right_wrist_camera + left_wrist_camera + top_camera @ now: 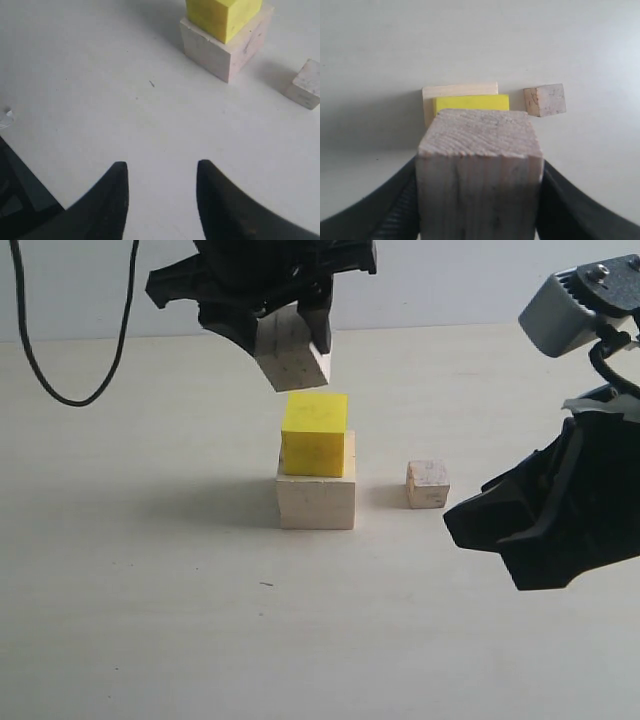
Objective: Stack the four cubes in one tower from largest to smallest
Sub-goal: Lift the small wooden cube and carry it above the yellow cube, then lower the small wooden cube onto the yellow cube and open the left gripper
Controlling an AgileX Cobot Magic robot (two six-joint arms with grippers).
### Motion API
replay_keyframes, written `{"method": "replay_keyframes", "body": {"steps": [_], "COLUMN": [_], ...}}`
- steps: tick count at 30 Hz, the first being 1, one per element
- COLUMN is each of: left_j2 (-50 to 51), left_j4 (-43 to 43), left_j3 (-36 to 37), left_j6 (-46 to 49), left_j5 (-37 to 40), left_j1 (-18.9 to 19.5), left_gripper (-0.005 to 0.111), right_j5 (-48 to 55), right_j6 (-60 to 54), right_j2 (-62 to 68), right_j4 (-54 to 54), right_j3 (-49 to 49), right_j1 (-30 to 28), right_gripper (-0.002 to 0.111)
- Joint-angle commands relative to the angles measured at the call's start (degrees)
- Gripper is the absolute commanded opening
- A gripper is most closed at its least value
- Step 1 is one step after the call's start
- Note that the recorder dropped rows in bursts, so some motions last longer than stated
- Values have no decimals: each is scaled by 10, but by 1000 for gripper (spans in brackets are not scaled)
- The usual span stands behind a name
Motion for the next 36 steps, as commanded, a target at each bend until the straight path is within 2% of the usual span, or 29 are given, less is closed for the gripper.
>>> {"method": "replay_keyframes", "body": {"steps": [1,36], "left_j2": [22,36], "left_j4": [-11,32], "left_j3": [-24,-12], "left_j6": [5,-2], "left_j5": [-1,-1], "left_j1": [-4,-16], "left_gripper": [1,1], "right_j5": [-5,-4], "right_j6": [-3,2], "right_j2": [-2,-2], "right_j4": [0,0], "right_j3": [2,2], "right_j1": [-4,-4], "right_gripper": [42,42]}}
